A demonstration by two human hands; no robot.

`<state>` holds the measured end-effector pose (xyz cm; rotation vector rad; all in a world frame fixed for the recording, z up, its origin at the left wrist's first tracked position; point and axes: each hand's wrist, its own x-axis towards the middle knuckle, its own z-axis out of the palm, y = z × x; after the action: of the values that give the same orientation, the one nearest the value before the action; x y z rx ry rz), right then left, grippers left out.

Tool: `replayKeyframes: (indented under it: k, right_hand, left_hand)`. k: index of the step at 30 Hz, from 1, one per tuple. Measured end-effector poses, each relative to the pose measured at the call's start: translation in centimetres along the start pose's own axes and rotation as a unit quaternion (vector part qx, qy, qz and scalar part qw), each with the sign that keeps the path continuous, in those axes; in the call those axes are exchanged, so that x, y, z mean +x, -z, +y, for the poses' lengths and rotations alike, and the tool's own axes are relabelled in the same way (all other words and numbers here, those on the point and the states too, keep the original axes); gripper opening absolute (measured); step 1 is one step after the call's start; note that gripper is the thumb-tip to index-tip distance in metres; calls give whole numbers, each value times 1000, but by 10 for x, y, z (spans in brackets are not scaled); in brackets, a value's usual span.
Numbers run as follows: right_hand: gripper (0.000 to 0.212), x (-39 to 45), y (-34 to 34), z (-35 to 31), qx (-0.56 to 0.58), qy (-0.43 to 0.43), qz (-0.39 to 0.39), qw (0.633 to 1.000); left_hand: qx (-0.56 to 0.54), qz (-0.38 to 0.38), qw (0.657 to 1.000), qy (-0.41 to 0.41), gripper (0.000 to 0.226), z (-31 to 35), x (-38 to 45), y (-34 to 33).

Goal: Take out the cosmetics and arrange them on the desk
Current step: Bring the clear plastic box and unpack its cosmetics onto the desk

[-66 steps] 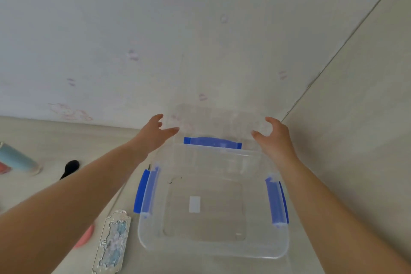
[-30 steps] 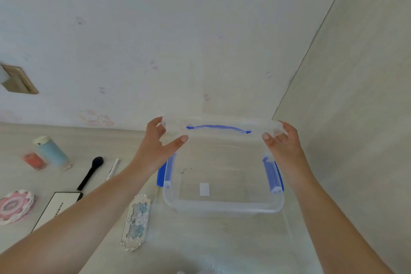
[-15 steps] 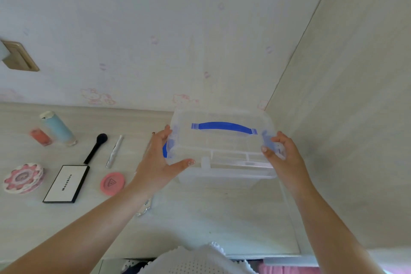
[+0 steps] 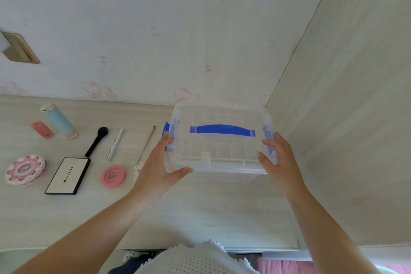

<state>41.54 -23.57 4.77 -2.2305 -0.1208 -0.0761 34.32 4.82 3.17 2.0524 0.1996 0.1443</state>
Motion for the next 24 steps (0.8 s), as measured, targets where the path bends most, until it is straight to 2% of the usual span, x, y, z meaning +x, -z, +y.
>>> replayKeyframes:
  k: [6, 9, 12, 15, 16, 17, 19, 24]
  right_hand:
    - [33, 0, 1, 0, -1, -3, 0, 1000]
    - [46, 2, 2, -1, 8, -26, 42, 999]
    - [63, 9, 3, -2, 45, -115, 68, 990]
    - [79, 17, 3, -1, 129, -255, 23, 958]
    - [81, 18, 3, 0, 143, -277, 12, 950]
    - [81, 18, 2, 0, 142, -281, 10, 949]
    - [80, 17, 2, 0, 113, -261, 25, 958]
    - [72, 12, 2, -5, 62, -200, 69, 975]
  left_hand:
    - [-12, 1, 1000, -5, 94, -3, 0, 0]
    - [-43, 44, 998, 7, 78, 2, 4, 0]
    - [-99, 91, 986, 103, 71, 10, 16, -1]
    - [-178, 42, 960, 212, 87, 11, 28, -1]
    - [-205, 24, 949, 238, 89, 8, 30, -2]
    - [-228, 9, 941, 249, 81, 8, 31, -2]
    - [-246, 1, 940, 237, 51, 9, 29, -3]
    - [-211, 62, 963, 159, 27, 14, 26, -5]
